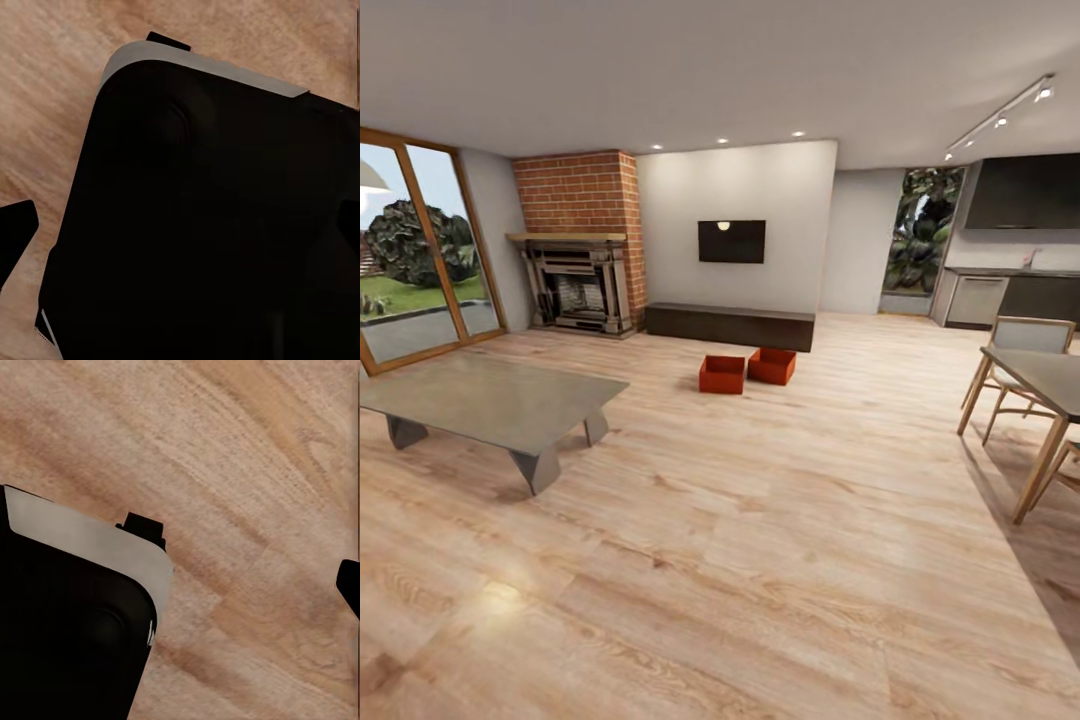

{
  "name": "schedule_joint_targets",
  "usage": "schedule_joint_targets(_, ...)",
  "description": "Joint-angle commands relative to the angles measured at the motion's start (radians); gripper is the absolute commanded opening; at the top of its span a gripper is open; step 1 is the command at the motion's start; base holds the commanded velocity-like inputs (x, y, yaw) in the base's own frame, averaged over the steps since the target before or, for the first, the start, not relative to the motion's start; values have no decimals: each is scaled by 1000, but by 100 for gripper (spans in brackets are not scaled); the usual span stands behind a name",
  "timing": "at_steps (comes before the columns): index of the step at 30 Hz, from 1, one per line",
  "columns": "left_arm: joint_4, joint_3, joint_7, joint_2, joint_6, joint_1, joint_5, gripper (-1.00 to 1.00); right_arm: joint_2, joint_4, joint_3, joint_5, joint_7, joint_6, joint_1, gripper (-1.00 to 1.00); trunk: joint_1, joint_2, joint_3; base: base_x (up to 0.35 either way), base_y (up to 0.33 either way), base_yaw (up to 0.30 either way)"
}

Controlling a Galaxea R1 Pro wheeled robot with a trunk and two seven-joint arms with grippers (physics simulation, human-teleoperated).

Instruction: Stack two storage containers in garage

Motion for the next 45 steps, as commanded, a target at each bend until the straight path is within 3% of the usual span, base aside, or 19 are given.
schedule_joint_targets(1, 0, 7, 1, 0, -2, 0, 0, 100, 0, 3, 9, -10, 0, -6, -1, 100, 1, 0, -1, 322, 0, 0)
schedule_joint_targets(21, 0, 7, 1, 0, -2, 0, 0, 100, 2, 3, 9, -10, 0, -6, -1, 100, 1, 0, -1, 322, 8, 0)
schedule_joint_targets(45, 0, 7, 1, -1, -2, 0, 0, 100, 3, 3, 9, -10, -2, -5, -1, 100, 1, 0, -1, 322, 140, -61)
